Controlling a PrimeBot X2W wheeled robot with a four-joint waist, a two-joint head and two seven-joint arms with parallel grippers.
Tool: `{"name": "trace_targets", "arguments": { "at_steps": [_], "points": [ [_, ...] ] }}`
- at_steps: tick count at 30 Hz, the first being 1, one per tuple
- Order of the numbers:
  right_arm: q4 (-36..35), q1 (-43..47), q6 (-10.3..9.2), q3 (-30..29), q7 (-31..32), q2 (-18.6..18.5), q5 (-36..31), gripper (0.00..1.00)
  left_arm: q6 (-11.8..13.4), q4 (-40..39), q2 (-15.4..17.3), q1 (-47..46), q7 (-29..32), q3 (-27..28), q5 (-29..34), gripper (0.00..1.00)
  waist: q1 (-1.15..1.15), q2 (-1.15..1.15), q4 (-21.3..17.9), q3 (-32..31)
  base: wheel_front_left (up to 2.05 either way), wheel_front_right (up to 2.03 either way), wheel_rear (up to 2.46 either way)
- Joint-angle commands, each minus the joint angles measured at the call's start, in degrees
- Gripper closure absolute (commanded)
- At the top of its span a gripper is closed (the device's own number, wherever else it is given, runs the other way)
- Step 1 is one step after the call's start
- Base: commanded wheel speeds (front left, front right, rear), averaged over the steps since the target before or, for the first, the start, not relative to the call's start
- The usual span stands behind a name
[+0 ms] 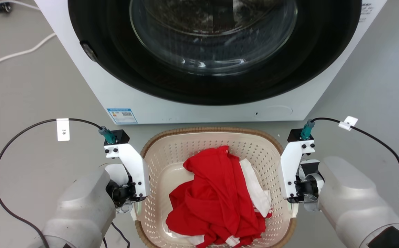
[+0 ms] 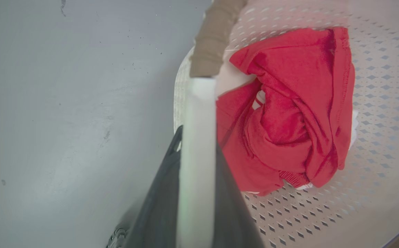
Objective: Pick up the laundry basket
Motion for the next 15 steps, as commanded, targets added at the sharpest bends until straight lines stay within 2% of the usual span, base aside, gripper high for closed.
{"name": "trace_targets", "arguments": {
  "at_steps": [1,4,15],
  "points": [
    [-0.3,-0.2,0.76,0.1,2.0,1.5,1.0,1.0,-0.8,-0.7,-1.7,0.1,0.8,-0.1,-1.0,1.0,0.01,0.0,0.0,-2.2,0.0,0.0,0.0],
    [0.0,-0.4,0.76,-0.2,5.0,1.4,1.9,1.0,-0.8,-0.3,-1.6,0.3,2.1,-0.3,-1.6,1.0,0.01,0.0,0.1,-3.8,0.0,0.0,0.0],
    [0.3,0.3,0.75,-0.5,10.2,1.6,3.7,1.0,-0.7,1.3,-2.1,2.0,5.8,-1.3,-3.1,1.0,0.01,0.0,0.0,-9.3,0.0,0.0,0.0]
  ]
}}
